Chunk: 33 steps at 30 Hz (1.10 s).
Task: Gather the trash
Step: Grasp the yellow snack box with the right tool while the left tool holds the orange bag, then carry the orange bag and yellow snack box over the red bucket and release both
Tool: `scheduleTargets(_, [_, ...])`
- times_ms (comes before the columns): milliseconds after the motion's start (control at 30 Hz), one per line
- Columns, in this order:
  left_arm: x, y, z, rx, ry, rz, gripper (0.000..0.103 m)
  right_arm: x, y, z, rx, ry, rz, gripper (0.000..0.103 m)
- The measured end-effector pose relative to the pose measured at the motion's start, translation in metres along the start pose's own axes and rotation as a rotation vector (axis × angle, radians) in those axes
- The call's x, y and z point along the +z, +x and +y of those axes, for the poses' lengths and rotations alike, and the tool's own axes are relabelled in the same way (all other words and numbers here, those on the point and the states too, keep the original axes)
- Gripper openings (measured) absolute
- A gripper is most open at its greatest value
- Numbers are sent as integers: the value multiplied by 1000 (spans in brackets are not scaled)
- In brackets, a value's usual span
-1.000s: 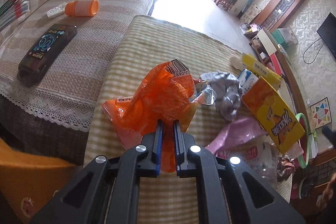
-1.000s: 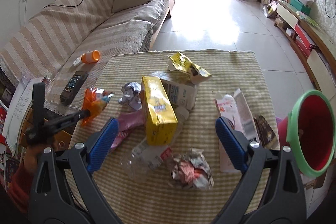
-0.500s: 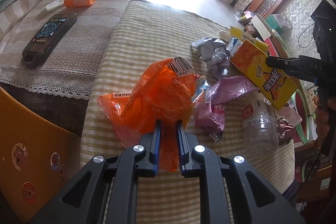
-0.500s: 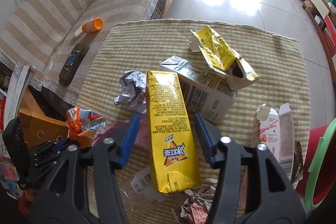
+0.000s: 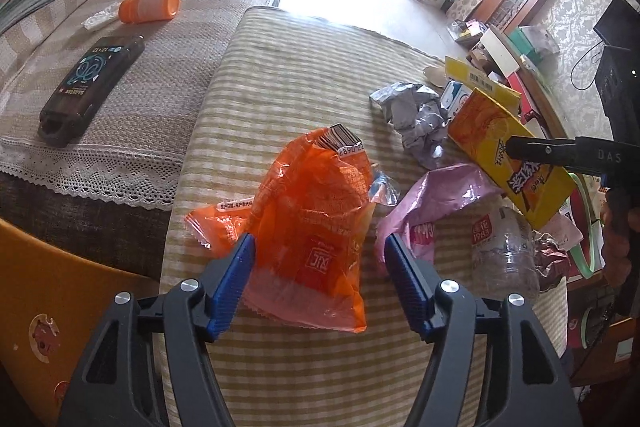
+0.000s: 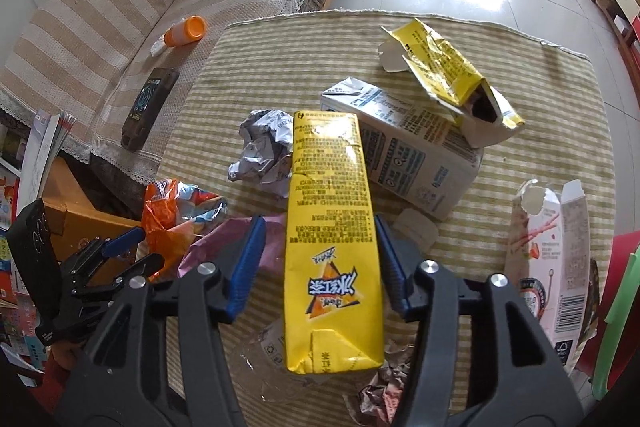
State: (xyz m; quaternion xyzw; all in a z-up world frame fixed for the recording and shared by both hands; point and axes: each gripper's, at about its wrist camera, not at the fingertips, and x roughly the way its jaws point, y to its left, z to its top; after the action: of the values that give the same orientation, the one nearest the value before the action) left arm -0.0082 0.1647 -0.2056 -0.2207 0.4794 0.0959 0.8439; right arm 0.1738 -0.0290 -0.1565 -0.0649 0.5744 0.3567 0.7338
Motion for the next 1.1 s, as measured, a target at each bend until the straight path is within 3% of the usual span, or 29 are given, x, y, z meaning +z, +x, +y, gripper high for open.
scheduleTargets(67, [-2, 5, 4, -12, -17, 17, 37, -3, 0, 4, -8, -15, -4, 37])
scheduleTargets(233, [-4, 1, 3, -48, -18, 0, 13, -14, -11, 16, -22, -37, -56, 36])
scheduleTargets(700, [-7, -31, 6, -97, -73, -69, 7, -48, -69, 41, -19, -8, -276, 36])
scheduleTargets(1100, [-10, -56, -25, -178, -23, -113, 7, -103, -111, 42, -48, 71, -409, 36])
